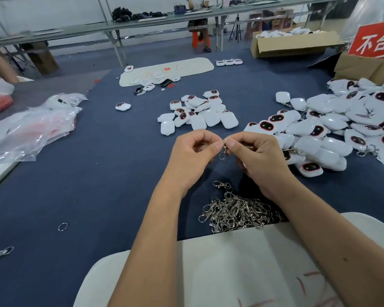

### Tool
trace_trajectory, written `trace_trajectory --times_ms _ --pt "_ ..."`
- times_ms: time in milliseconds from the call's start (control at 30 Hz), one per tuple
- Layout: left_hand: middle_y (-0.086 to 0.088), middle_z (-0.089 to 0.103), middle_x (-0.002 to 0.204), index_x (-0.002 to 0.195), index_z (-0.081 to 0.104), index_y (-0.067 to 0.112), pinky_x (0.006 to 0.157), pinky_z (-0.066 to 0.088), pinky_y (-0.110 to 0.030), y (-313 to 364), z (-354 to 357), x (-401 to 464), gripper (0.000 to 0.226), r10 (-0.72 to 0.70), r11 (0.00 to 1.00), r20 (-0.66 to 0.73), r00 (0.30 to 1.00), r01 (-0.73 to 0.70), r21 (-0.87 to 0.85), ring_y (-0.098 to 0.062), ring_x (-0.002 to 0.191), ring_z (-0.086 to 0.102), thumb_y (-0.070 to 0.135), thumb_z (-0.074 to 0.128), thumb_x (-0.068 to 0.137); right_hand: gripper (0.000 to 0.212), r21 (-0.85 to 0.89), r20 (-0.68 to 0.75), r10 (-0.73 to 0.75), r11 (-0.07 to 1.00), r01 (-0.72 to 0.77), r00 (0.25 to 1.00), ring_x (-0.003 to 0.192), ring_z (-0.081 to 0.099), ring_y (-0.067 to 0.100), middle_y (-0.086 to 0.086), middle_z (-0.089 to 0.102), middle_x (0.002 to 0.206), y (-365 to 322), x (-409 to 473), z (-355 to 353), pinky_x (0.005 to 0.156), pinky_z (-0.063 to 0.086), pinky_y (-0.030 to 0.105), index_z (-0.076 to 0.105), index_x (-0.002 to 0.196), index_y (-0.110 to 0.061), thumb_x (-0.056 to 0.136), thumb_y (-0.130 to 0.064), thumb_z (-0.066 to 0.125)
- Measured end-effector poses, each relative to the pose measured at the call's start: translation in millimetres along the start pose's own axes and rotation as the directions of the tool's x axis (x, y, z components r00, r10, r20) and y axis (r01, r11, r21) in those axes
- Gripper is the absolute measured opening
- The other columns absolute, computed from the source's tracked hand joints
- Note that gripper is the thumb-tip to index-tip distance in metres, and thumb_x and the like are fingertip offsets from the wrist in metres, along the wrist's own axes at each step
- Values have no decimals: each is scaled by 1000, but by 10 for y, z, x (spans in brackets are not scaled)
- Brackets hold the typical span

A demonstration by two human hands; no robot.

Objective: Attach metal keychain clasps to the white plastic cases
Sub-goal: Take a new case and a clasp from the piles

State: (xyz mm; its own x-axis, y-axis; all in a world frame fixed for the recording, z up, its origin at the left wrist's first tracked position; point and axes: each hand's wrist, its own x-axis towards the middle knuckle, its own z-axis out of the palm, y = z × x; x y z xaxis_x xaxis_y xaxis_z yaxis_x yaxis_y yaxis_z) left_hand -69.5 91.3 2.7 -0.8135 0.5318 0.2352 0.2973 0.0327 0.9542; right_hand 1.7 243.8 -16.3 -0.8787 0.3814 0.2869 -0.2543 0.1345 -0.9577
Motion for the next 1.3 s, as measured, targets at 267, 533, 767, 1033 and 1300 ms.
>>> trace_trajectory --times_ms 267,533,767,1033,1300 --pt "-9 68 78 84 75 20 75 53 -37 -18 -3 5 14 17 999 -14 1000 -17 32 -15 73 55 12 70 94 14 -45 -1 -21 999 21 1000 51 37 8 -9 61 61 32 6 -1 48 31 17 78 81 -26 91 -27 68" --pt "3 65 72 88 72 13 73 55 -27 2 9 8 15 -37 998 -2 999 37 47 -9 69 57 6 64 98 16 -147 -21 -35 989 32 999 54 38 9 -11 62 59 39 -4 -9 52 33 20 79 82 -22 96 -18 72" --pt "4 66 79 88 68 17 82 55 -46 -16 80 -6 15 -1 977 -49 999 11 215 -15 76 58 10 62 99 9 -332 -55 -160 934 133 986 52 40 3 -29 60 58 15 -14 -12 54 33 10 82 91 -18 94 -12 75" --pt "10 63 88 90 63 18 71 41 -11 -73 96 3 14 144 923 -78 987 -105 370 -3 80 55 10 58 100 15 -353 -73 -157 928 122 985 53 40 5 -24 70 72 15 -36 2 55 34 10 82 97 -19 89 -7 78" --pt "7 63 92 91 60 19 74 44 -14 -94 133 2 12 216 901 -89 972 -163 403 -9 86 58 11 58 100 8 -267 -81 -91 961 67 993 53 42 20 -14 74 75 45 1 -21 54 42 27 81 97 -19 94 -15 75"
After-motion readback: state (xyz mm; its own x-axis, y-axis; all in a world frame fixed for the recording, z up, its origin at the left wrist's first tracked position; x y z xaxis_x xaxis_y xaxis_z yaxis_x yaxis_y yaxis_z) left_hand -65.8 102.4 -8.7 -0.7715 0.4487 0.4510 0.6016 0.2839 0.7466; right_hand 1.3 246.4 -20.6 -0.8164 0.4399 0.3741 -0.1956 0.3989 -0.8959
